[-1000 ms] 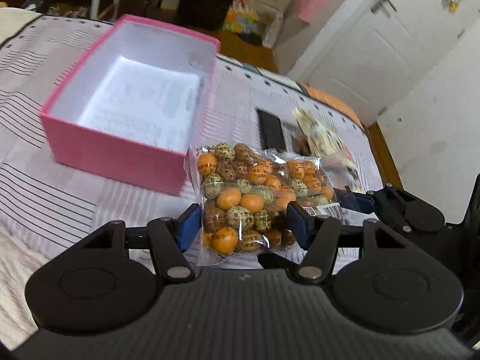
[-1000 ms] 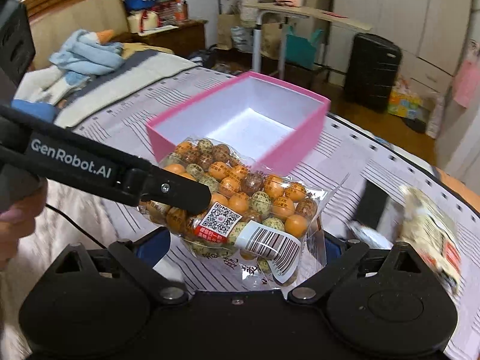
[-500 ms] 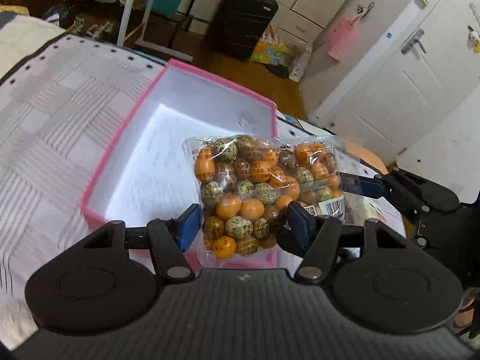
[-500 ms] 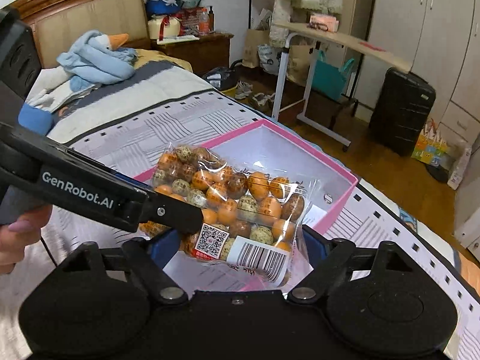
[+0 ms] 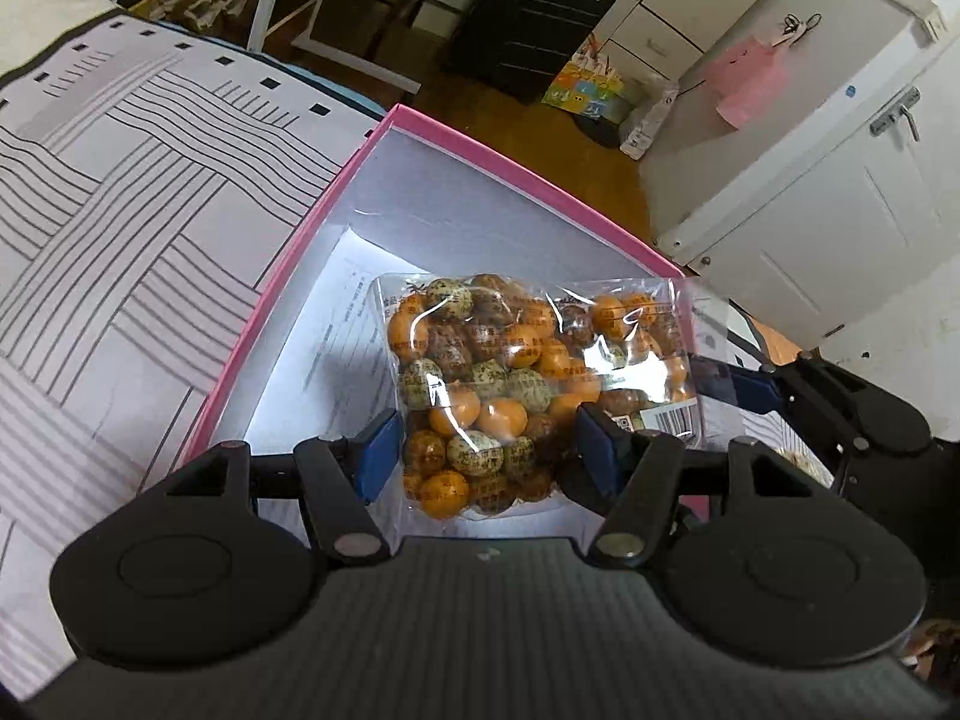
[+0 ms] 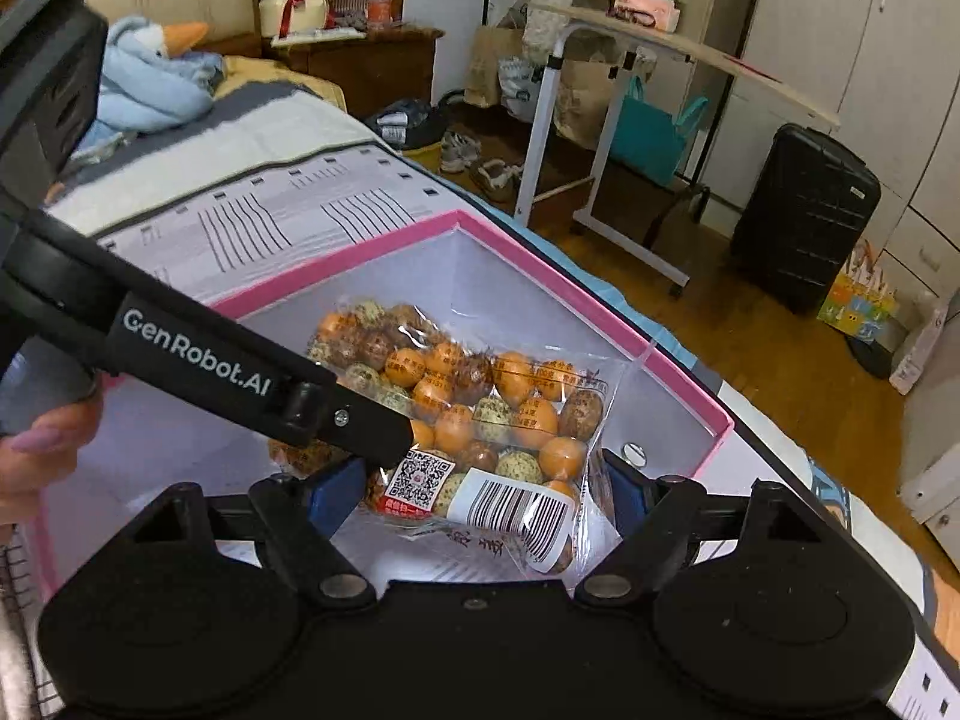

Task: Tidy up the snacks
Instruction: 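Carry the candy egg bag into the pink box and open the right gripper, then return the right tool to the pile and grasp the black cracker packet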

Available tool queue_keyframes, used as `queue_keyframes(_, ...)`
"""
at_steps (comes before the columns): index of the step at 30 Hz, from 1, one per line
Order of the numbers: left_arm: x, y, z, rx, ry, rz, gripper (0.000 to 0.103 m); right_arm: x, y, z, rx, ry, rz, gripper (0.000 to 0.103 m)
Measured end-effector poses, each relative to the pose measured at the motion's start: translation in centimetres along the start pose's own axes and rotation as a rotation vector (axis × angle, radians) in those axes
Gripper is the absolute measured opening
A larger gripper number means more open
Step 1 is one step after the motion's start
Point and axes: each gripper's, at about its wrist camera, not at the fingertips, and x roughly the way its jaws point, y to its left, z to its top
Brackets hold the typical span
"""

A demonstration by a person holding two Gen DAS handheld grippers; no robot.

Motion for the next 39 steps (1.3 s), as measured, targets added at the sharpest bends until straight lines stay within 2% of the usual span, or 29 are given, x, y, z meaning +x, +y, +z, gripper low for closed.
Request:
queue_keyframes(4,1.4,0.0,0.9,0.018,-0.005,0.047,0.062,1.8,0.1,0.6,-0.03,0.051,-0.05,0.088)
queue_keyframes(7,1.9,-0.3,0.7,0.008,-0.028,0.095,0.063,1.4,0.4,0.4,-0.031,0.043,-0.136,0.088)
queue_keyframes(11,1.1,-0.7,-0.1,0.039,-0.056,0.112,0.064,-2.2,0.1,-0.6,0.046,-0.037,-0.143,0.088)
queue_keyframes(13,-0.2,-1.3,-0.4,0.062,-0.106,0.115,0.071,-4.4,-0.1,-1.2,0.079,-0.073,-0.143,0.088)
queue_keyframes(15,-1.7,-2.2,-0.7,0.111,-0.164,0.16,0.073,-6.8,-0.5,-2.3,0.123,-0.113,-0.125,0.088)
queue_keyframes(17,-3.4,-3.1,-1.3,0.179,-0.181,0.163,0.073,-9.1,-0.9,-3.5,0.17,-0.143,-0.095,0.088)
queue_keyframes(21,-6.3,-4.4,-2.4,0.216,-0.15,0.109,0.071,-12.5,-1.4,-5.6,0.223,-0.191,-0.021,0.088)
queue_keyframes(24,-8.1,-6.0,-3.4,0.266,-0.122,0.1,0.07,-14.9,-1.9,-6.4,0.291,-0.193,-0.083,0.088)
queue_keyframes(27,-9.6,-8.1,-4.9,0.33,-0.108,0.093,0.069,-16.9,-2.6,-6.6,0.321,-0.165,-0.088,0.088)
queue_keyframes(32,-11.3,-11.9,-6.7,0.38,-0.08,0.033,0.069,-20.4,-2.7,-7.9,0.269,-0.14,-0.149,0.088)
queue_keyframes(36,-11.5,-13.9,-8.5,0.383,-0.051,-0.045,0.065,-22.0,-3.4,-11.9,0.356,-0.133,-0.111,0.088)
queue_keyframes(39,-10.7,-15.1,-10.4,0.389,-0.029,-0.101,0.063,-21.0,-2.8,-15.2,0.391,-0.1,-0.111,0.088)
